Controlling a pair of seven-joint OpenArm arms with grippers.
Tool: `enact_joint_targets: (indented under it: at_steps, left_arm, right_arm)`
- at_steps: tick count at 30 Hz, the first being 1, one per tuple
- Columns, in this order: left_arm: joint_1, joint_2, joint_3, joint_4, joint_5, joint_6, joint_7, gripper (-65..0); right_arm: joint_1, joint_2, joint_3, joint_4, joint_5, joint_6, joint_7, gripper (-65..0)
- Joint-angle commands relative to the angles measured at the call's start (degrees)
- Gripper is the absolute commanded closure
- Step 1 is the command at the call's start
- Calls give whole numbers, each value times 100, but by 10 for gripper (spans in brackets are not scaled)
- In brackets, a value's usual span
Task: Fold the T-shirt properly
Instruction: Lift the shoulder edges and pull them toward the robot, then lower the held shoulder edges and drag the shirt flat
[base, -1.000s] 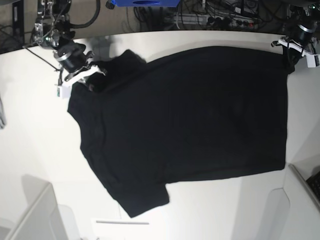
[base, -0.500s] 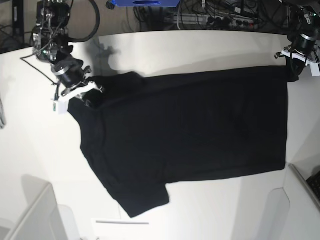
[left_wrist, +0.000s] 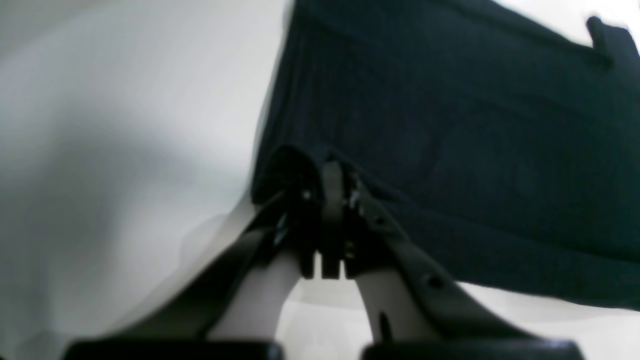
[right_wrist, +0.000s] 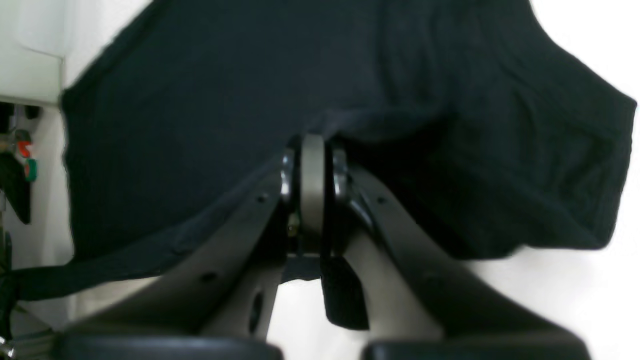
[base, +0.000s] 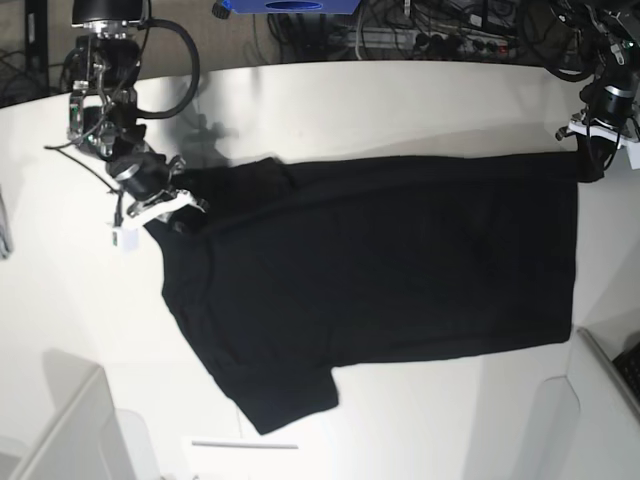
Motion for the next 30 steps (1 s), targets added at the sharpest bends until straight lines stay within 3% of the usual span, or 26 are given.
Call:
enact_joint_targets:
  at_steps: [1, 5, 9, 18, 30]
  left_arm:
    - [-51, -88, -20, 87, -99, 39, -121, 0]
    - [-139, -88, 42, 52, -72, 48, -121, 0]
    - [-139, -176, 376, 25, -72, 470, -121, 0]
    - [-421, -176, 473, -133, -72, 822, -121, 0]
    - [-676, -228, 482, -370, -72, 997, -121, 0]
  right_arm:
    - [146, 56, 2, 71, 71, 36, 113, 0]
    - [304, 73, -6, -113, 71, 36, 113, 0]
    - [454, 82, -6, -219, 71, 36, 104, 0]
    - [832, 47, -6, -606, 71, 36, -107, 0]
    - [1122, 38, -15, -931, 71, 62, -204, 0]
